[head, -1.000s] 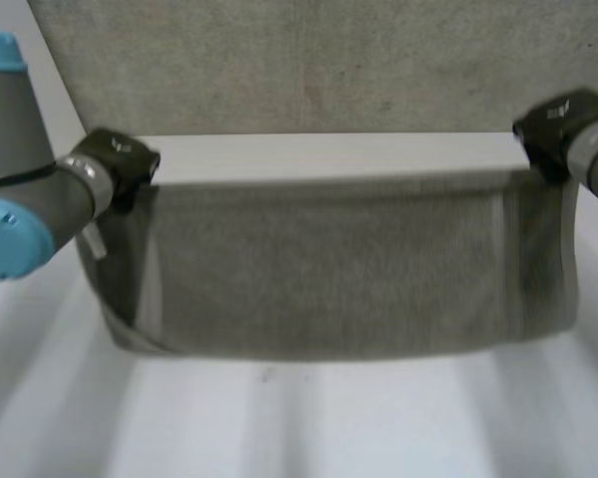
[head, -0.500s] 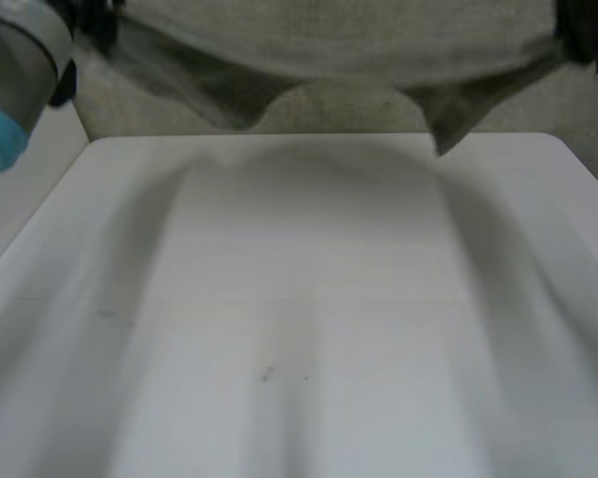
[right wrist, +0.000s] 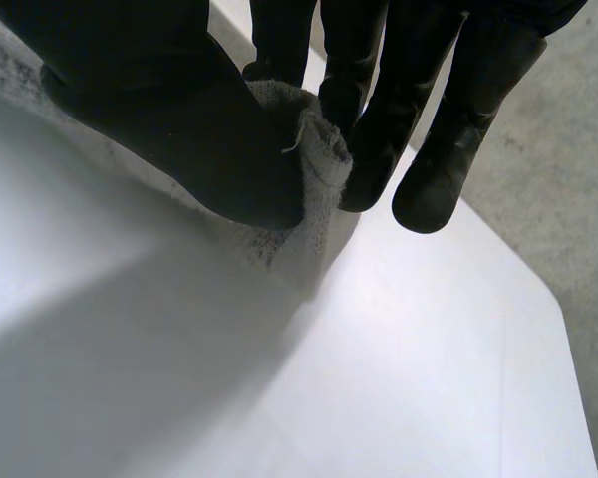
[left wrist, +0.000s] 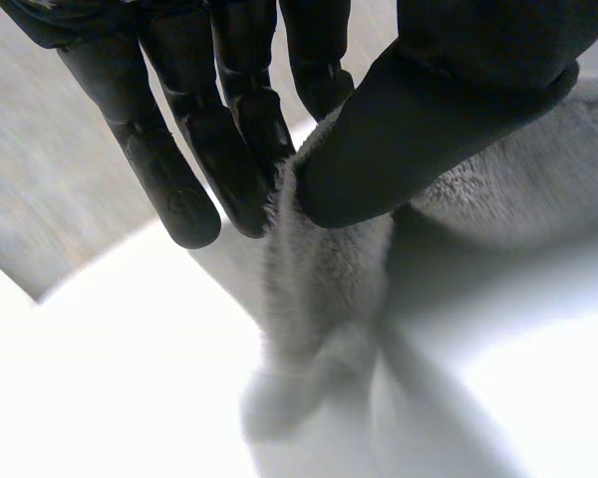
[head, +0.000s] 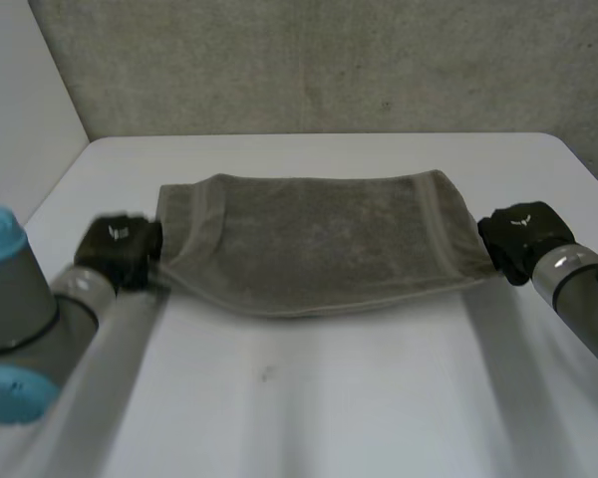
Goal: Fold the towel.
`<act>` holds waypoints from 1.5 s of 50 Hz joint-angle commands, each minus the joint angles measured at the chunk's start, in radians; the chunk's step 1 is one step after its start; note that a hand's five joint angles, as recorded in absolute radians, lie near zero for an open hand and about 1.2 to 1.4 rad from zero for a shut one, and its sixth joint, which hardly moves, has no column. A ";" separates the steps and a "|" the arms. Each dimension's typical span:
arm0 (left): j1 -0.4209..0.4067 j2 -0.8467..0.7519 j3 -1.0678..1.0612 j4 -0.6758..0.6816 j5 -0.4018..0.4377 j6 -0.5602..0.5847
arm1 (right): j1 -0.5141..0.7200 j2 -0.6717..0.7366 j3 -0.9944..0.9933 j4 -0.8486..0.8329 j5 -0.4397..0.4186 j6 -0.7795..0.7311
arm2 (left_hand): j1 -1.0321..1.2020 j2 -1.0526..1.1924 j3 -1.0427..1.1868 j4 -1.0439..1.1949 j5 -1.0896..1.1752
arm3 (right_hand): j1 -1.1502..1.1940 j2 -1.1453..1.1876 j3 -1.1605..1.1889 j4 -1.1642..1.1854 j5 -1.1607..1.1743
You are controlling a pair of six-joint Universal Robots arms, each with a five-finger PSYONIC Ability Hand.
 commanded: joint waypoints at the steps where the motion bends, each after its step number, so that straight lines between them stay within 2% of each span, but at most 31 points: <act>1: 0.011 0.025 -0.146 -0.009 0.003 0.138 | -0.041 -0.071 0.086 0.002 -0.021 -0.014 | 0.173 0.161 0.162 0.161 0.165 | 0.179 0.070 0.034 0.036 0.169; 4: 0.011 0.042 -0.159 -0.007 0.003 0.140 | -0.067 -0.085 0.119 -0.004 -0.037 -0.010 | 0.097 0.084 0.086 0.085 0.088 | 0.179 0.070 0.034 0.036 0.169; 6: 0.009 0.056 -0.171 0.002 0.003 0.141 | -0.081 -0.086 0.135 -0.006 -0.049 -0.008 | -0.198 -0.211 -0.209 -0.210 -0.207 | 0.179 0.070 0.034 0.036 0.169; 9: 0.008 0.056 -0.172 0.026 0.003 0.143 | -0.107 -0.091 0.155 -0.009 -0.071 0.000 | -0.326 -0.338 -0.336 -0.338 -0.334 | 0.179 0.070 0.034 0.036 0.169; 12: 0.014 0.053 -0.174 0.055 0.001 0.143 | -0.127 -0.102 0.162 -0.009 -0.075 0.000 | -0.396 -0.409 -0.407 -0.408 -0.405 | 0.179 0.070 0.034 0.036 0.169; 20: 0.017 0.042 -0.177 0.071 -0.002 0.145 | -0.154 -0.103 0.165 -0.009 -0.072 0.001 | -0.399 -0.412 -0.410 -0.412 -0.408 | 0.179 0.070 0.034 0.036 0.169; 30: 0.016 0.045 -0.192 0.072 -0.005 0.148 | -0.164 -0.103 0.167 -0.010 -0.069 0.001 | -0.364 -0.377 -0.375 -0.376 -0.373 | 0.179 0.070 0.034 0.036 0.169; 31: 0.016 0.048 -0.197 0.071 -0.005 0.148 | -0.167 -0.103 0.167 -0.009 -0.072 0.003 | -0.274 -0.286 -0.285 -0.286 -0.283 | 0.179 0.070 0.034 0.036 0.169; 32: 0.014 0.050 -0.202 0.071 -0.005 0.148 | -0.167 -0.103 0.167 -0.009 -0.072 0.003 | -0.081 -0.094 -0.092 -0.094 -0.090 | 0.179 0.070 0.034 0.036 0.169; 33: 0.014 0.050 -0.202 0.071 -0.005 0.148 | -0.167 -0.103 0.168 -0.007 -0.074 0.004 | -0.080 -0.092 -0.090 -0.092 -0.088 | 0.179 0.070 0.034 0.036 0.169; 34: 0.014 0.052 -0.209 0.071 -0.004 0.148 | -0.167 -0.103 0.168 -0.007 -0.074 0.004 | 0.150 0.138 0.139 0.138 0.142 | 0.179 0.070 0.034 0.036 0.169; 38: 0.011 0.065 -0.235 0.069 -0.004 0.148 | -0.164 -0.105 0.182 0.002 -0.072 0.001 | 0.190 0.178 0.179 0.178 0.182 | 0.179 0.070 0.034 0.036 0.169; 45: 0.009 0.261 -0.327 0.037 -0.001 0.164 | -0.168 -0.154 0.202 0.077 -0.081 -0.025 | 0.190 0.178 0.179 0.178 0.182 | 0.179 0.070 0.034 0.036 0.169; 49: 0.013 0.378 -0.364 -0.009 0.000 0.189 | -0.187 -0.238 0.198 0.195 -0.127 -0.074 | 0.190 0.178 0.179 0.178 0.182 | 0.179 0.070 0.034 0.036 0.169; 51: 0.023 0.487 -0.376 -0.081 0.000 0.217 | -0.202 -0.272 0.191 0.237 -0.146 -0.100 | 0.190 0.178 0.179 0.178 0.182 | 0.179 0.070 0.034 0.036 0.169; 54: 0.040 0.536 -0.375 -0.122 0.000 0.227 | -0.237 -0.365 0.172 0.321 -0.170 -0.146 | 0.190 0.178 0.179 0.178 0.182 | 0.179 0.070 0.034 0.036 0.169; 58: 0.086 0.689 -0.343 -0.242 0.004 0.243 | -0.260 -0.488 0.086 0.414 -0.196 -0.161 | 0.190 0.178 0.179 0.178 0.182 | 0.179 0.070 0.034 0.036 0.169; 62: 0.105 0.771 -0.288 -0.308 0.029 0.240 | -0.263 -0.536 0.029 0.447 -0.218 -0.158 | 0.190 0.178 0.179 0.178 0.182 | 0.179 0.070 0.034 0.036 0.169; 69: 0.124 0.760 -0.287 -0.309 0.081 0.238 | -0.260 -0.525 0.020 0.477 -0.239 -0.166 | 0.190 0.178 0.179 0.178 0.182 | 0.179 0.070 0.034 0.036 0.169; 73: 0.125 0.665 -0.291 -0.297 0.087 0.238 | -0.256 -0.466 0.037 0.470 -0.229 -0.175 | 0.190 0.178 0.179 0.178 0.182 | 0.179 0.070 0.034 0.036 0.169; 75: 0.121 0.548 -0.277 -0.274 0.082 0.244 | -0.250 -0.424 0.032 0.470 -0.224 -0.177 | 0.190 0.178 0.179 0.178 0.182 | 0.179 0.070 0.034 0.036 0.169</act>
